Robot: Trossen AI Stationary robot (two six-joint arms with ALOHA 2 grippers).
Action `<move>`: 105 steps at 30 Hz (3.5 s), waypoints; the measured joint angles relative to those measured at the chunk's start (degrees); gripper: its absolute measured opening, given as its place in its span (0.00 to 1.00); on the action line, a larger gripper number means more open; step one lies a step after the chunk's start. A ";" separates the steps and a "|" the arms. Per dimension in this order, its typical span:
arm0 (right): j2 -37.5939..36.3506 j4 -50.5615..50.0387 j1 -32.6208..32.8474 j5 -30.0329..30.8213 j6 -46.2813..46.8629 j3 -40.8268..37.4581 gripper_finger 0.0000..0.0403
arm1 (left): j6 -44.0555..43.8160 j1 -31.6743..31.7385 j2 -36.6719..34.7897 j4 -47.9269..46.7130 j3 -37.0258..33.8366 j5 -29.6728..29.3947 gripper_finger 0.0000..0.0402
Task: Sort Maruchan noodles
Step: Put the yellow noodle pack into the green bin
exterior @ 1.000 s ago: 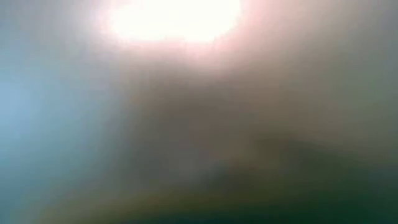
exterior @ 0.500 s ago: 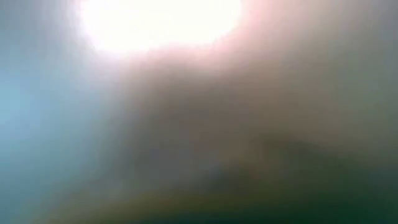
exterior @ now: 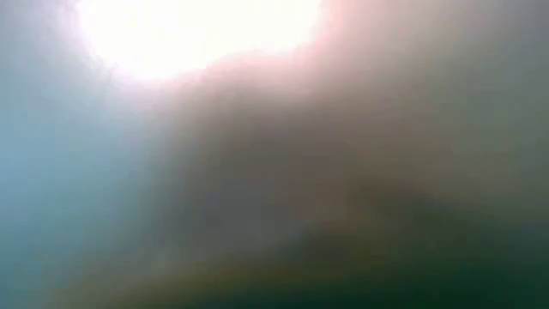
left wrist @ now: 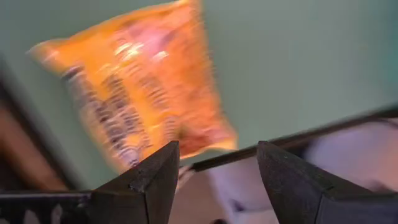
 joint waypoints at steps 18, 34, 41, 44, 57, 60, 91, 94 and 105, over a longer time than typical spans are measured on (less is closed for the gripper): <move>-0.01 -0.07 0.00 0.00 0.02 0.00 0.11 | -2.25 -2.22 8.76 3.41 -3.96 9.11 0.50; -0.01 -0.16 0.02 0.00 0.00 0.00 0.11 | 21.26 6.28 5.60 4.58 -10.87 3.12 0.50; -0.01 -0.16 0.00 0.00 0.00 0.00 0.11 | 40.14 16.10 2.29 4.48 -14.31 -1.56 0.50; -0.01 -0.17 0.00 0.00 0.00 0.00 0.11 | 48.04 21.09 0.64 4.72 -15.78 -4.12 0.50; -0.01 -0.17 0.02 0.00 0.00 0.00 0.11 | 85.57 42.64 0.15 14.69 -17.16 -6.44 0.50; -0.01 -0.17 0.02 0.00 0.00 0.00 0.11 | 89.97 46.84 0.21 20.34 -18.19 -8.70 0.50; -0.01 -0.18 0.00 0.00 0.00 0.00 0.11 | 63.04 50.95 0.33 19.29 -14.14 -23.39 0.50; -0.01 -0.15 0.01 0.00 0.00 0.00 0.11 | 59.41 51.01 1.65 19.90 -14.14 -23.36 0.50; -0.01 -0.15 0.02 0.00 0.00 0.00 0.11 | 51.82 51.80 5.67 20.24 -14.14 -23.33 0.50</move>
